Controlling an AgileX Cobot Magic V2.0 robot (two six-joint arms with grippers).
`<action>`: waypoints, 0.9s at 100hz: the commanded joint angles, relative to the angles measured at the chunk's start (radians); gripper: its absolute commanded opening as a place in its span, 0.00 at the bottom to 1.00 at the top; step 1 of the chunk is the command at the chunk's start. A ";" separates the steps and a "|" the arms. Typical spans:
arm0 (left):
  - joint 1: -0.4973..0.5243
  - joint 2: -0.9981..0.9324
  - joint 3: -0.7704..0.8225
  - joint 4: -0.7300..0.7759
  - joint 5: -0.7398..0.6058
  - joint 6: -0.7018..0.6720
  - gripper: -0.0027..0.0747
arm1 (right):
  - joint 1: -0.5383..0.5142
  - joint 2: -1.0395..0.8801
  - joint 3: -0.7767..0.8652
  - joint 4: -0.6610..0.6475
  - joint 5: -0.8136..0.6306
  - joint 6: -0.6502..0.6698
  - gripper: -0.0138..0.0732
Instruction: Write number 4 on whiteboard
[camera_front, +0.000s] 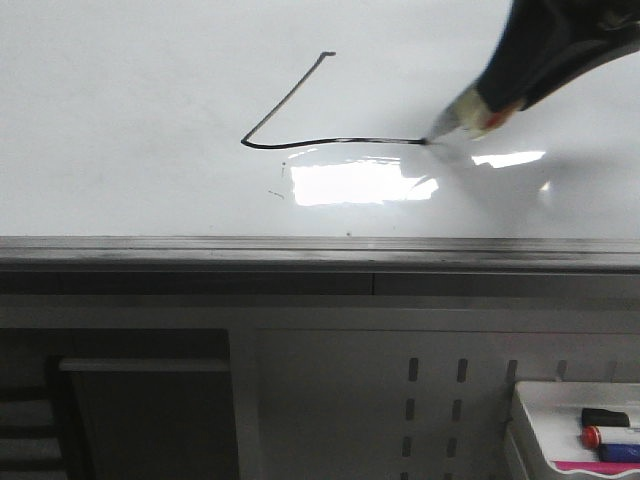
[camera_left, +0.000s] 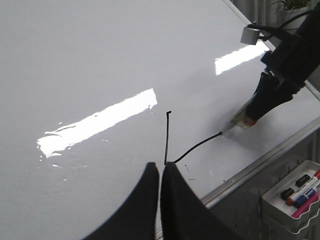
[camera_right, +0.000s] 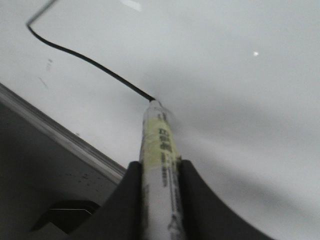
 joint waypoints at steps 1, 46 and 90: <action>0.002 0.011 -0.025 -0.035 -0.071 -0.009 0.01 | -0.037 -0.029 -0.021 -0.178 -0.022 0.061 0.11; 0.002 0.011 -0.025 -0.035 -0.087 -0.009 0.01 | 0.165 -0.138 -0.052 -0.116 -0.262 0.061 0.11; 0.002 0.011 -0.025 -0.035 -0.087 -0.009 0.01 | 0.140 0.042 -0.058 -0.116 -0.474 0.061 0.11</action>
